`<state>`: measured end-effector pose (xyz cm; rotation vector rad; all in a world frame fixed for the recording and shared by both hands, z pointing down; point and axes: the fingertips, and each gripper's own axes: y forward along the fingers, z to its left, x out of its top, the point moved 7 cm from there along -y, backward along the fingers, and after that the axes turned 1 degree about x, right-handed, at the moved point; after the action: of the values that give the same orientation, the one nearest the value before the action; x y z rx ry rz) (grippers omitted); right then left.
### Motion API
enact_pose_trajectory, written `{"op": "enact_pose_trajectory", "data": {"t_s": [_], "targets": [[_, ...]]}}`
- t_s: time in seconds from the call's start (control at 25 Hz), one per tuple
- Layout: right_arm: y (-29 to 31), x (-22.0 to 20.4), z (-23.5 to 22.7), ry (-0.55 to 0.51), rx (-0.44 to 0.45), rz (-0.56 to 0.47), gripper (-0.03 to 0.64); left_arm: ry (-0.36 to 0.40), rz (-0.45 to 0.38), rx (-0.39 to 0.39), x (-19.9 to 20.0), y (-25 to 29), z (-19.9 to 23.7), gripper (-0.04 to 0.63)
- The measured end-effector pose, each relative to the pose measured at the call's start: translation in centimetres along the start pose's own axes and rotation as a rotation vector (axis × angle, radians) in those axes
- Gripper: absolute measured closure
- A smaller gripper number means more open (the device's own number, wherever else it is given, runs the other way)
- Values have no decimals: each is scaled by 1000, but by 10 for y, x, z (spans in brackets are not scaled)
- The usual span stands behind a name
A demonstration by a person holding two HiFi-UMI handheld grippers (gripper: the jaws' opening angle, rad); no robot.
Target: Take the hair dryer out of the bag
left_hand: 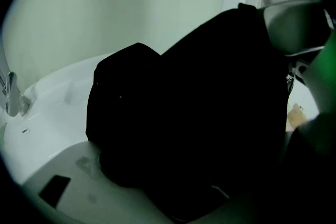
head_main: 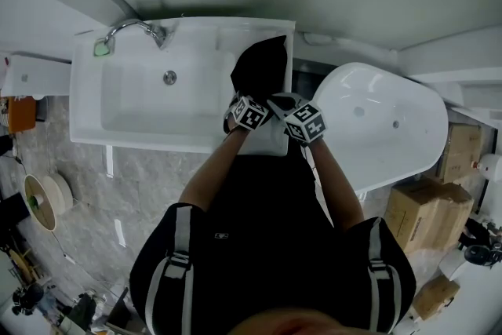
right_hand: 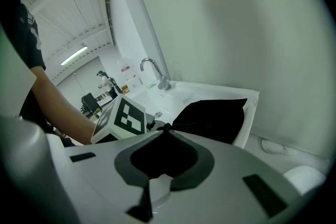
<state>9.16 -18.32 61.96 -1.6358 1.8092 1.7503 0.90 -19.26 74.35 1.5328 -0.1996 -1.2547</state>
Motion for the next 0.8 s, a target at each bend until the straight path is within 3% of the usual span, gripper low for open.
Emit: {"op": "enact_pose_trajectory", "data": {"t_s": [0.24, 0.4, 0.64, 0.8], "targets": [[0, -7, -5, 29, -2, -5, 543, -36, 48, 16, -1, 10, 2, 348], [0, -12, -5, 32, 1, 4, 540, -125, 11, -7, 0, 4, 12, 373], [3, -18, -2, 46, 17, 3, 537, -281, -71, -149, -1, -3, 22, 400], [1, -20, 3, 45, 41, -1, 537, -477, -196, -329, 6, -13, 22, 400]]}}
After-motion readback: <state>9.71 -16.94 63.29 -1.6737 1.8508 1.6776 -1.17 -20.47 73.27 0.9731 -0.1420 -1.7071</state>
